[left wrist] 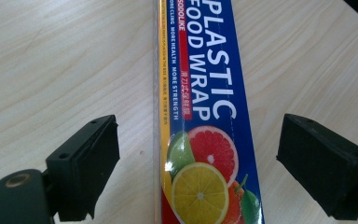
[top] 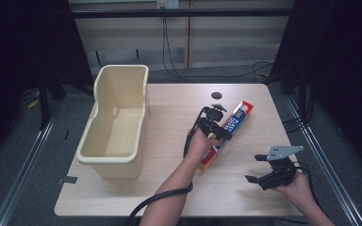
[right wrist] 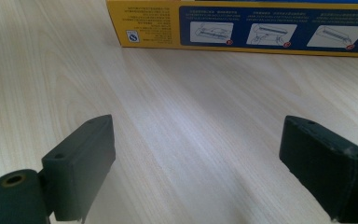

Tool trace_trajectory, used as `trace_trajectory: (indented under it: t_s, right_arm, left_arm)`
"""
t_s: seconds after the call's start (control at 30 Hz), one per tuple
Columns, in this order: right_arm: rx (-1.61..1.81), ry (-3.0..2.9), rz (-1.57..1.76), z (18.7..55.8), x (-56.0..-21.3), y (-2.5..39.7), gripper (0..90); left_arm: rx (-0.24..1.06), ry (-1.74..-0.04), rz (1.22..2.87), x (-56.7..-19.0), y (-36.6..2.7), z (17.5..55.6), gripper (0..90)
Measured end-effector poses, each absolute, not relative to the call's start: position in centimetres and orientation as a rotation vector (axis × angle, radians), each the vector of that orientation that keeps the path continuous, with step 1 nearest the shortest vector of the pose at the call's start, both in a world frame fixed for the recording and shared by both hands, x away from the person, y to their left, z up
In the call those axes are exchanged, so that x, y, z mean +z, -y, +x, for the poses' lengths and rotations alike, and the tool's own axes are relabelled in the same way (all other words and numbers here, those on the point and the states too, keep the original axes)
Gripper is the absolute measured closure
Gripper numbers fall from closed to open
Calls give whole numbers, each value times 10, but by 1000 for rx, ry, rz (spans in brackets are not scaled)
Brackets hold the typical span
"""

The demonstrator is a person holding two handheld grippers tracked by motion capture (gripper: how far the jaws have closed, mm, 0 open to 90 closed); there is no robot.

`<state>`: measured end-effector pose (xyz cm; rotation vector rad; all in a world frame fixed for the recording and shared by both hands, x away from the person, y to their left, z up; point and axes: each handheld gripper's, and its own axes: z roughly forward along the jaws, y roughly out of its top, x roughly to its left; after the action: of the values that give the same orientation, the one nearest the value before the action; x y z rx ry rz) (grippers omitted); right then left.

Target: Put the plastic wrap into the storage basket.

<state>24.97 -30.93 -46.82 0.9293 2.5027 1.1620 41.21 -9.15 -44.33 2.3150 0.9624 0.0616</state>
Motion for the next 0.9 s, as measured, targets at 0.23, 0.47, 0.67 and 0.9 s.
trace_trajectory:
  t_s: [0.23,0.47,0.67,0.9]
  right_arm:
    - [1161,-2495,934,250,-468,310,105]
    - [1163,-2495,934,249,-467,310,105]
    - [1163,-2492,937,249,-467,309,106]
    - [1161,-2489,932,249,-467,310,106]
  left_arm:
    - [73,-978,2338,-446,94,414,134]
    - [74,-971,2350,-449,95,416,134]
    - [70,-978,2354,-452,99,415,141]
    - [65,-978,2381,-456,99,414,204]
